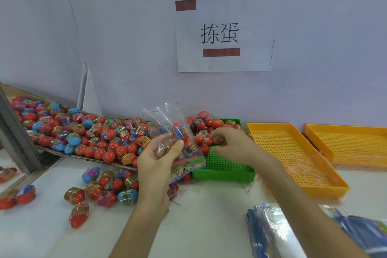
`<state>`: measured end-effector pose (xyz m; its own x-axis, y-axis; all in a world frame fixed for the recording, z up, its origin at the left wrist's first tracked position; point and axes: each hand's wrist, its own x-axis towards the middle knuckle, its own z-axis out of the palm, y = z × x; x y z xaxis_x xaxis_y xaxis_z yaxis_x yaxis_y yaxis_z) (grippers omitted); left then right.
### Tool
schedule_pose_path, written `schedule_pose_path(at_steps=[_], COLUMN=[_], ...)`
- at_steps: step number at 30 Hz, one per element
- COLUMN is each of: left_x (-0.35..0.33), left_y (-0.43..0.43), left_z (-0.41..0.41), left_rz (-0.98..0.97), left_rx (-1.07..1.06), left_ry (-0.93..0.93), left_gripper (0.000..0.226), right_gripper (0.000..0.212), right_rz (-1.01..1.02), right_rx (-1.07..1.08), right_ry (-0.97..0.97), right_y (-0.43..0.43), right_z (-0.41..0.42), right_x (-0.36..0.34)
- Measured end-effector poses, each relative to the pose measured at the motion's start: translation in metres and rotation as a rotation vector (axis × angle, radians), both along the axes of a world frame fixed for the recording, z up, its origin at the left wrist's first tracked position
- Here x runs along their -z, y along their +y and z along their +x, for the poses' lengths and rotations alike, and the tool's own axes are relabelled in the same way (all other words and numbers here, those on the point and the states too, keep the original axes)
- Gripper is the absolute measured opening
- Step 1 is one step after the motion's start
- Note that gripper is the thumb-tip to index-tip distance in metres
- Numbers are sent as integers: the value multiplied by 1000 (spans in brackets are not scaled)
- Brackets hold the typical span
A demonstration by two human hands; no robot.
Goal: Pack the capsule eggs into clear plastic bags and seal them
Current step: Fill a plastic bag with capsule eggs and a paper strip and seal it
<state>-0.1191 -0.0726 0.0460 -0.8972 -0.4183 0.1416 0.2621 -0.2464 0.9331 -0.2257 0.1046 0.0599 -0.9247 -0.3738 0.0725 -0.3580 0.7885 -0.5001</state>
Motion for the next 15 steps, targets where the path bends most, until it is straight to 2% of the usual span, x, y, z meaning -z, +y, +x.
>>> schedule_pose_path(at_steps=[3, 6, 8, 10, 13, 15], left_x=[-1, 0, 0, -1, 0, -1], left_y=[1, 0, -1, -2, 0, 1], left_z=[0, 0, -1, -1, 0, 2], left_rz=[-7, -38, -49, -61, -115, -166], left_rx=[13, 31, 49, 82, 105, 117], left_ry=[2, 8, 17, 32, 54, 71], left_gripper=[23, 24, 26, 29, 34, 38], right_gripper=[44, 36, 30, 25, 21, 23], right_rz=[42, -6, -77, -174, -429, -639], right_rx=[-27, 13, 38, 96, 189, 121], right_ry=[18, 87, 58, 58, 177, 249], right_y=[-25, -37, -34, -23, 1, 14], right_z=[-5, -11, -14, -15, -4, 16], right_x=[19, 29, 30, 17, -30, -66])
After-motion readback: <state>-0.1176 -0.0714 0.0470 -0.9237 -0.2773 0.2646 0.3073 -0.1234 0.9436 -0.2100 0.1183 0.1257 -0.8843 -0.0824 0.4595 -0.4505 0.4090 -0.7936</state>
